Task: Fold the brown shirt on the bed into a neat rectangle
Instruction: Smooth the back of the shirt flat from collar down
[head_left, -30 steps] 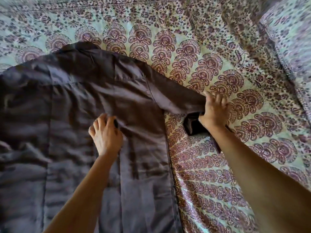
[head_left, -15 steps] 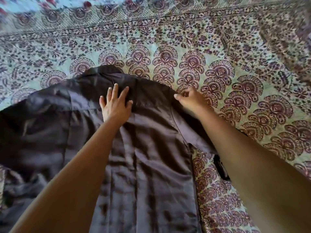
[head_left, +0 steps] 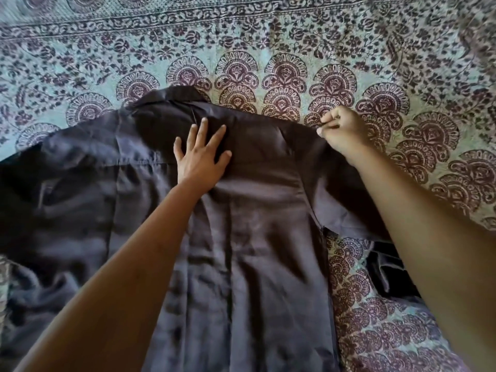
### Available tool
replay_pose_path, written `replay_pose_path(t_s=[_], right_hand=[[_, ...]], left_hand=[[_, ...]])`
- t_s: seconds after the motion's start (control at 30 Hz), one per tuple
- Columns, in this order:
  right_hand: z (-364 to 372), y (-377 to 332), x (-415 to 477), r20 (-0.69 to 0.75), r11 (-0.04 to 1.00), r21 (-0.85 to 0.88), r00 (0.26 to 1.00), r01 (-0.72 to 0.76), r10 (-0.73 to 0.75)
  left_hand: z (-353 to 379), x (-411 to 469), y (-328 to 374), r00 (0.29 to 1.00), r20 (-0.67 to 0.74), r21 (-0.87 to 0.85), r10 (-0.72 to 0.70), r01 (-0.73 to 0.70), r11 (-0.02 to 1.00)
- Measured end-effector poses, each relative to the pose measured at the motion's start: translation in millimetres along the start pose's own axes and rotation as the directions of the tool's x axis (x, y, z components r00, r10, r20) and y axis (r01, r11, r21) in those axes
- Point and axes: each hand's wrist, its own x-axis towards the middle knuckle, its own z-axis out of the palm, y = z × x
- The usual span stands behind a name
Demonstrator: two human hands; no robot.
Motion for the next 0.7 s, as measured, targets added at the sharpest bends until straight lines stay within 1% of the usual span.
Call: replay_pose_path(t_s=[0.03,0.07,0.1,0.13,0.17,0.2,0.23,0.27,0.33,0.37,0.4,0.47,0.53,0.6,0.7], right_hand=[[5.8,-2.5,-5.0,-0.098,0.978,-0.203,0.993,0.04,-0.061],[12.9,-5.4,-9.9,-0.166,0.926,-0.372,0.976,0.069,-0.139],[20.3,-9.7,-15.6,-0.204,0.887,-0.452,0.957,0.097,-0.208],[28.7,-16.0,-20.6,-0.216,0.876,-0.462,0.941,0.138,-0.262],[38.2,-22.6,-23.9,-0.204,0.878,-0.429,0.925,0.21,-0.321],[47.6,-30.0,-25.9,-0.174,0.874,-0.384,0.907,0.296,-0.384],[58.7,-38.3,-25.4,-0.133,0.859,-0.339,0.885,0.383,-0.447],[69.7,-47.9,-24.4,-0.084,0.838,-0.307,0.865,0.45,-0.495],[91.9,-72.1,-21.8,0.023,0.814,-0.251,0.844,0.524,-0.536],[102.1,-83.4,-20.5,0.064,0.814,-0.226,0.842,0.535,-0.536],[113.3,-95.0,-17.9,0.098,0.82,-0.202,0.845,0.535,-0.526],[133.2,-117.2,-12.3,0.134,0.845,-0.177,0.863,0.505,-0.488],[150.7,-135.7,-5.5,0.144,0.883,-0.159,0.895,0.443,-0.423],[164.0,-148.3,1.2,0.136,0.921,-0.161,0.932,0.356,-0.336],[168.1,-155.9,7.8,0.086,0.956,-0.147,0.967,0.252,-0.241]], left_hand=[[-1.2,0.8,0.6,1.0,0.017,0.001,0.005,-0.005,1.0],[-5.4,2.2,-0.7,1.0,0.023,-0.013,0.016,-0.016,1.0],[-10.6,4.3,-3.9,0.999,0.007,-0.056,0.035,-0.035,0.998],[-17.2,6.7,-9.1,0.997,-0.049,-0.133,0.058,-0.064,0.989],[-25.0,9.5,-16.6,0.989,-0.135,-0.229,0.055,-0.085,0.97],[-34.2,12.6,-24.9,0.972,-0.236,-0.307,0.004,-0.079,0.948],[-44.3,16.9,-36.3,0.942,-0.326,-0.336,-0.082,-0.034,0.941],[-53.8,22.0,-48.7,0.902,-0.393,-0.322,-0.176,0.044,0.946],[-71.7,35.0,-79.3,0.836,-0.434,-0.244,-0.337,0.251,0.937],[-79.3,40.6,-92.8,0.822,-0.419,-0.21,-0.385,0.324,0.922],[-86.1,47.1,-108.0,0.826,-0.38,-0.189,-0.415,0.37,0.91],[-96.9,59.3,-130.7,0.855,-0.266,-0.169,-0.444,0.413,0.895],[-101.5,70.0,-145.1,0.895,-0.138,-0.207,-0.423,0.392,0.896],[-102.7,80.0,-149.3,0.937,-0.04,-0.303,-0.347,0.319,0.898],[-109.4,90.2,-142.5,0.956,0.105,-0.329,-0.275,0.294,0.897]])
